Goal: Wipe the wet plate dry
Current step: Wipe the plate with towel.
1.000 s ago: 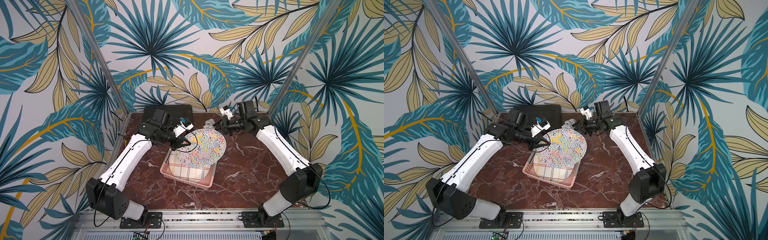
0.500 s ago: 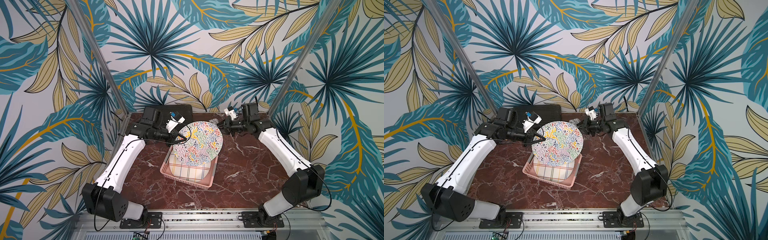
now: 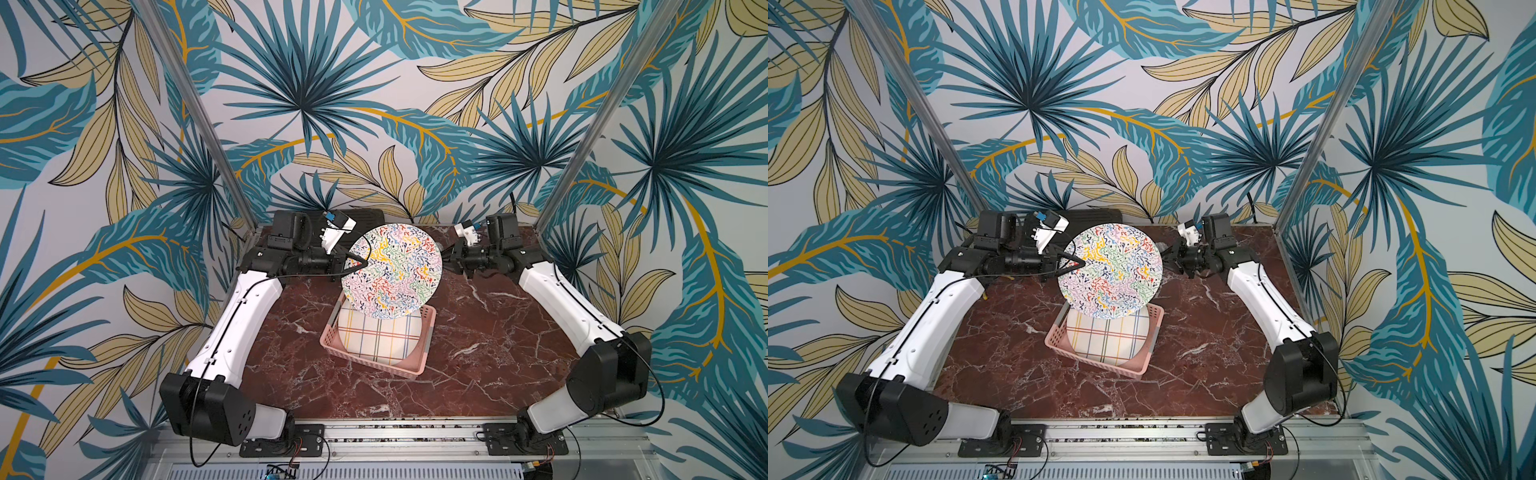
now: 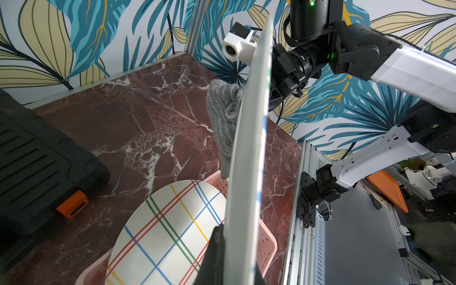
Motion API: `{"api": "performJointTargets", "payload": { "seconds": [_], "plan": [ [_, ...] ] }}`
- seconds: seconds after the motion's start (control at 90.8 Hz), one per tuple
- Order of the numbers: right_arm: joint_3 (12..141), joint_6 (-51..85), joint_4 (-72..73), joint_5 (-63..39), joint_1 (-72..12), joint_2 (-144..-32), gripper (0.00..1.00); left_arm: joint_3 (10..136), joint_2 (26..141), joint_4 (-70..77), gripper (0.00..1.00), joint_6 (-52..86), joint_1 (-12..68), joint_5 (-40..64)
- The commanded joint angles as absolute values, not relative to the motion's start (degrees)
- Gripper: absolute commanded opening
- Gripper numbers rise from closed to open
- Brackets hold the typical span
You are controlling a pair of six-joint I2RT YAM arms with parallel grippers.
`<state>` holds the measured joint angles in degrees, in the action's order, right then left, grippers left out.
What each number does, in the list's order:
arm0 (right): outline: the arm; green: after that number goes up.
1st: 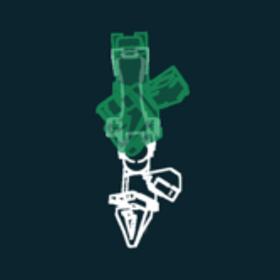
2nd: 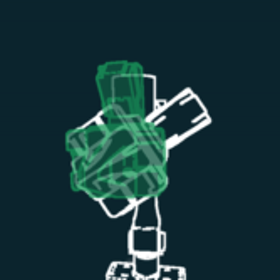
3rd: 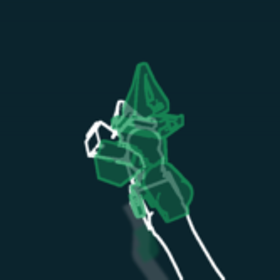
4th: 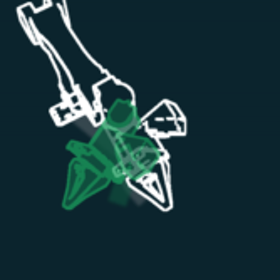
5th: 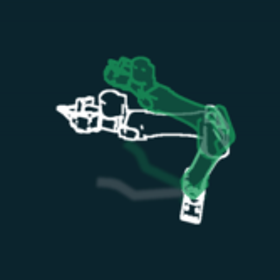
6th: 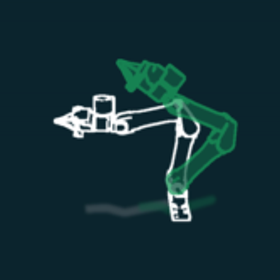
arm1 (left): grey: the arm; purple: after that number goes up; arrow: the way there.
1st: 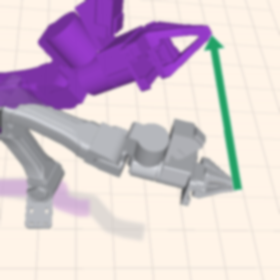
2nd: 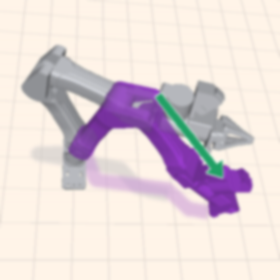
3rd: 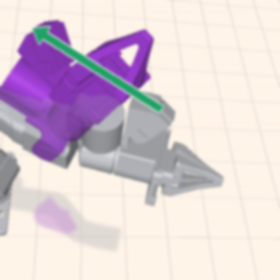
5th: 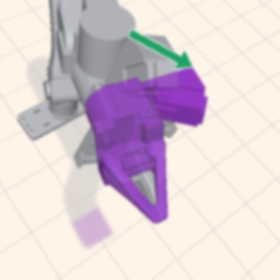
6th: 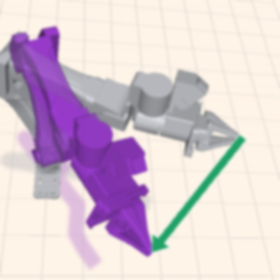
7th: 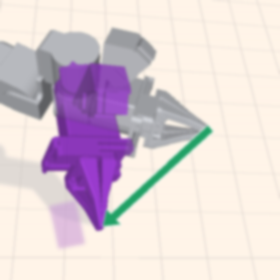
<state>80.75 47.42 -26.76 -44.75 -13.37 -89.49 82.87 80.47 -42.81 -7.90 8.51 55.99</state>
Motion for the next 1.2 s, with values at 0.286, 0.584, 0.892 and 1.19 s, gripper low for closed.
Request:
{"api": "performJointTargets", "payload": {
  "seconds": [0.286,0.584,0.892,1.19],
  "plan": [
    [75.71,51.35,-21.89,-49.9,-14.85,-85.46,0.0,79.98,79.98,-25.3,0.0,7.29,5.94,48.01],
    [69.75,56.69,-11.26,-48.22,-14.94,-83.84,0.0,77.48,81.48,-18.52,0.0,18.41,5.85,49.86],
    [64.7,58.89,-3.02,-42.17,-17.38,-80.89,0.0,75.79,85.64,-13.62,0.0,26.92,5.81,53.2],
    [59.27,54.06,0.84,-30.58,-23.62,-74.63,0.0,75.9,87.93,-11.8,0.0,31.17,5.85,53.19]
  ]
}}
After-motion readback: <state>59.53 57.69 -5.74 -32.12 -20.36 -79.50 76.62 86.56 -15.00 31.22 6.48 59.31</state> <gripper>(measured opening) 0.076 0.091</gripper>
